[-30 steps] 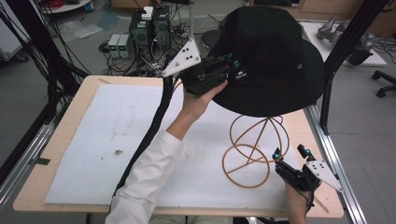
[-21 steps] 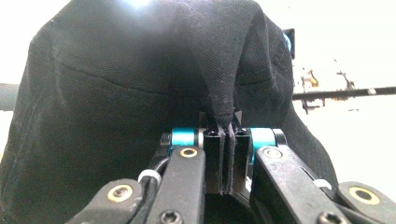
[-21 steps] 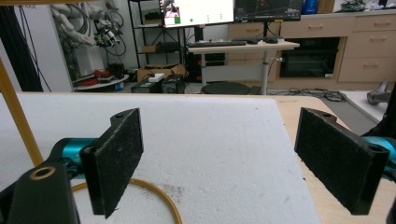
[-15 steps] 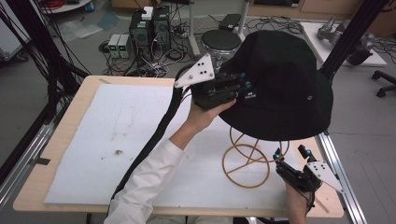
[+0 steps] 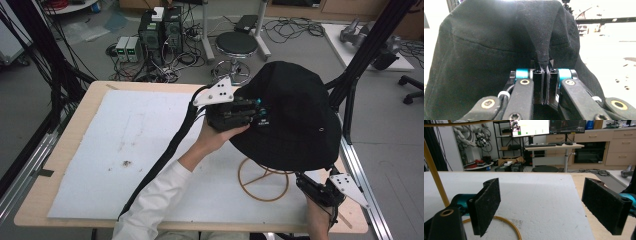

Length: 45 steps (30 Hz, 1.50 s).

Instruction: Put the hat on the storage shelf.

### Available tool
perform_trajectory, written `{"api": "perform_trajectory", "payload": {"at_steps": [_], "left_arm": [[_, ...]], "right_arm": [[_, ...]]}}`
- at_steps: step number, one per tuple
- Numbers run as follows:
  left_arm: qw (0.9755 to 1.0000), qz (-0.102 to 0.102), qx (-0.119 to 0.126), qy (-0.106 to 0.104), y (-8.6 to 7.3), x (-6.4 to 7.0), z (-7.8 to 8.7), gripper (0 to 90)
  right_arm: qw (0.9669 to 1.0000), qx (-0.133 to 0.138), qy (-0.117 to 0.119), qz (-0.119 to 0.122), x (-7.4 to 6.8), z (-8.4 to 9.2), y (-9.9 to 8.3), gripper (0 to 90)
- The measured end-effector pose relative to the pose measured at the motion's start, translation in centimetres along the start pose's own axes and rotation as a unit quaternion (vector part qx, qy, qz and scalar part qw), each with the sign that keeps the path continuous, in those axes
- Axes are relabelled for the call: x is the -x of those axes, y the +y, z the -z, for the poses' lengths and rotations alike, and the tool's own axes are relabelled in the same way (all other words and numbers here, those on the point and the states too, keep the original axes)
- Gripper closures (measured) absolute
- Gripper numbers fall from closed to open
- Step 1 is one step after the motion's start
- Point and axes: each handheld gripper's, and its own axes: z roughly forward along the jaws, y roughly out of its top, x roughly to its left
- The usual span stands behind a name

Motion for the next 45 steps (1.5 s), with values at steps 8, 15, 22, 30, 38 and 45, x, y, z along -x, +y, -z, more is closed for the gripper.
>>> {"api": "perform_trajectory", "payload": {"at_steps": [8,15,22,30,38,45], "left_arm": [[0.9999,0.015,-0.006,-0.003,-0.9,0.6,1.2,87.5],[0.9975,0.023,-0.065,-0.014,-1.5,1.0,1.2,87.2],[0.9969,0.026,-0.071,-0.019,-2.2,1.1,1.5,86.1],[0.9963,0.023,-0.078,-0.028,-2.7,1.5,1.4,85.4],[0.9973,0.029,-0.061,-0.029,-2.9,1.5,1.5,72.9],[0.9977,0.044,-0.049,-0.018,-3.6,1.4,1.8,59.1]], "right_arm": [[1.0000,0.003,-0.001,0.002,0.0,0.0,0.0,14.7],[1.0000,0.001,-0.002,0.003,0.0,0.1,0.0,14.7],[1.0000,0.003,-0.005,0.002,0.0,0.1,0.0,14.7],[1.0000,0.003,-0.007,0.003,-0.1,0.1,0.1,14.7],[1.0000,0.003,-0.005,0.006,-0.1,0.1,0.1,14.7],[1.0000,0.003,-0.005,0.004,0.0,0.1,0.0,14.7]]}}
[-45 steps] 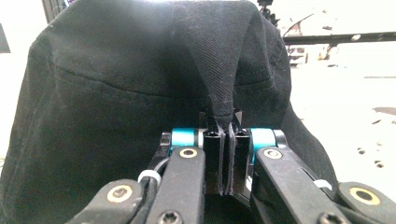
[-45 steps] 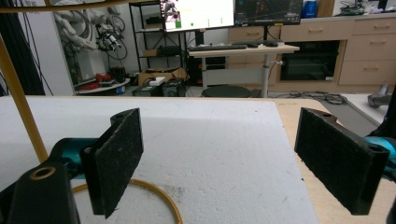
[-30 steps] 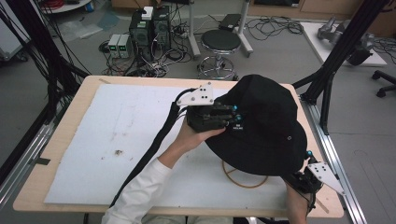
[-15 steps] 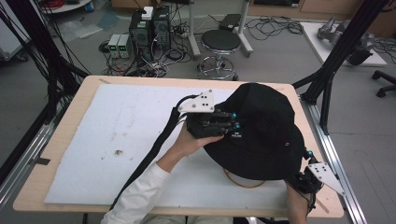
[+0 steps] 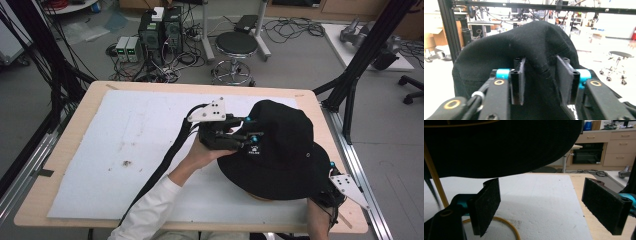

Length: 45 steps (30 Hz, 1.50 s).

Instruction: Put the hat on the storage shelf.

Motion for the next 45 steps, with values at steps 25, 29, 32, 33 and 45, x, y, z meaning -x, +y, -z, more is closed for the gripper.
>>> {"api": "perform_trajectory", "payload": {"at_steps": [25,29,32,33,45], "left_arm": [[0.9947,-0.012,0.032,0.097,0.4,0.1,5.9,46.3],[0.9925,-0.012,0.035,0.116,0.0,0.1,7.0,45.6],[0.9879,-0.014,0.045,0.148,-0.4,0.0,8.7,45.0],[0.9865,-0.014,0.047,0.156,-0.4,0.0,9.1,44.7],[0.9747,-0.006,0.061,0.215,-1.7,-0.5,13.1,40.8]], "right_arm": [[1.0000,0.002,0.000,-0.001,-0.2,0.1,0.1,14.7],[1.0000,0.004,0.000,0.001,-0.2,0.0,0.1,14.7],[1.0000,0.004,0.000,-0.001,-0.2,0.1,0.1,14.7],[1.0000,0.004,0.000,0.000,-0.2,0.1,0.1,14.7],[1.0000,0.005,-0.003,-0.005,-0.3,0.1,0.1,14.7]]}}
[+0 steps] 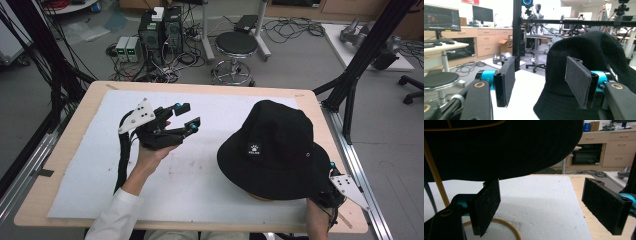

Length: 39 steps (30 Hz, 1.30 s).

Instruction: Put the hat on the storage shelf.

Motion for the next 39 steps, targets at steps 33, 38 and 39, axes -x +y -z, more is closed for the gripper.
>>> {"api": "perform_trajectory", "payload": {"at_steps": [33,38,39], "left_arm": [[0.9828,-0.016,-0.029,0.182,-3.6,-2.9,7.0,17.5],[0.9764,-0.027,-0.034,0.212,-4.3,-3.1,7.6,17.5],[0.9738,-0.025,-0.030,0.224,-4.7,-3.2,8.0,17.5]], "right_arm": [[1.0000,0.002,-0.002,0.000,0.1,0.1,-0.1,14.6],[1.0000,0.000,0.000,0.006,0.0,0.1,0.0,14.6],[1.0000,-0.001,-0.002,0.004,-0.1,0.2,0.0,14.6]]}}
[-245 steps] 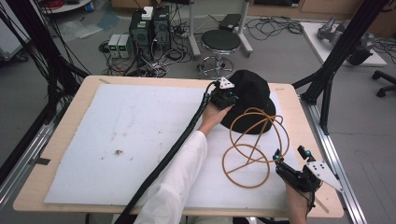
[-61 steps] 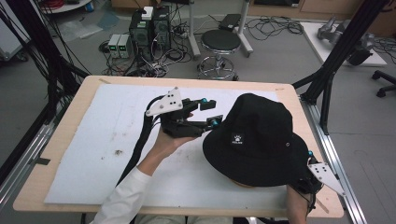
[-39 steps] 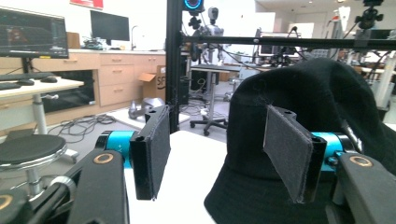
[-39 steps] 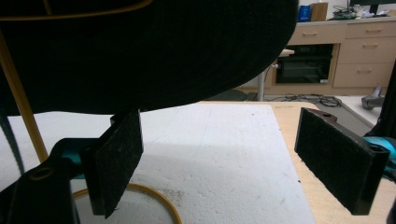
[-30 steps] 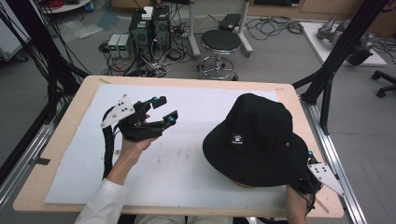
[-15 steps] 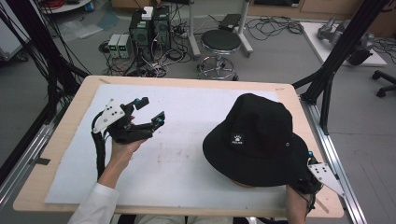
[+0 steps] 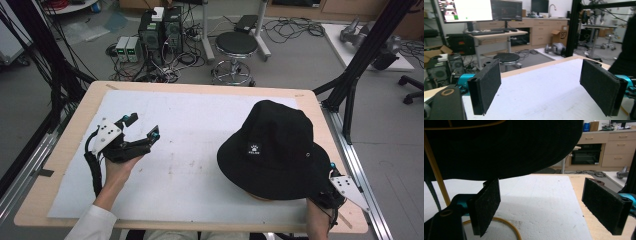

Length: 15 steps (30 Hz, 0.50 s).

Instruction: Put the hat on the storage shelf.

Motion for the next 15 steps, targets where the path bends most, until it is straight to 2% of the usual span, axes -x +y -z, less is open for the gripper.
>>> {"api": "perform_trajectory", "payload": {"at_steps": [1,2,5,8,9,13,14,15], "left_arm": [[1.0000,0.000,0.000,0.000,0.0,0.0,0.0,17.5],[0.9999,-0.004,0.004,0.014,-0.3,-0.2,0.3,17.5],[0.9997,-0.004,0.004,0.025,-0.7,-0.5,0.7,17.5],[0.9989,-0.005,0.001,0.047,-1.6,-1.4,1.4,17.5],[0.9989,-0.005,0.001,0.047,-1.6,-1.4,1.4,17.5],[0.9974,-0.008,-0.002,0.072,-2.3,-2.2,2.1,17.5],[0.9963,-0.008,-0.003,0.086,-2.6,-2.6,2.6,17.5],[0.9963,-0.008,-0.003,0.086,-2.6,-2.6,2.6,17.5]], "right_arm": [[1.0000,0.000,0.000,0.000,0.0,0.0,0.0,14.6],[1.0000,0.000,-0.001,-0.003,0.0,0.0,0.0,14.6],[1.0000,0.001,-0.001,-0.002,0.1,0.0,0.0,14.6],[1.0000,0.000,-0.001,-0.003,0.1,0.1,0.0,14.6],[1.0000,0.000,-0.001,-0.003,0.1,0.1,0.0,14.6],[1.0000,0.001,-0.003,-0.001,0.1,0.2,0.0,14.6],[1.0000,0.000,-0.003,-0.003,0.1,0.2,0.0,14.6],[1.0000,0.000,-0.004,-0.003,0.1,0.2,0.0,14.6]]}}
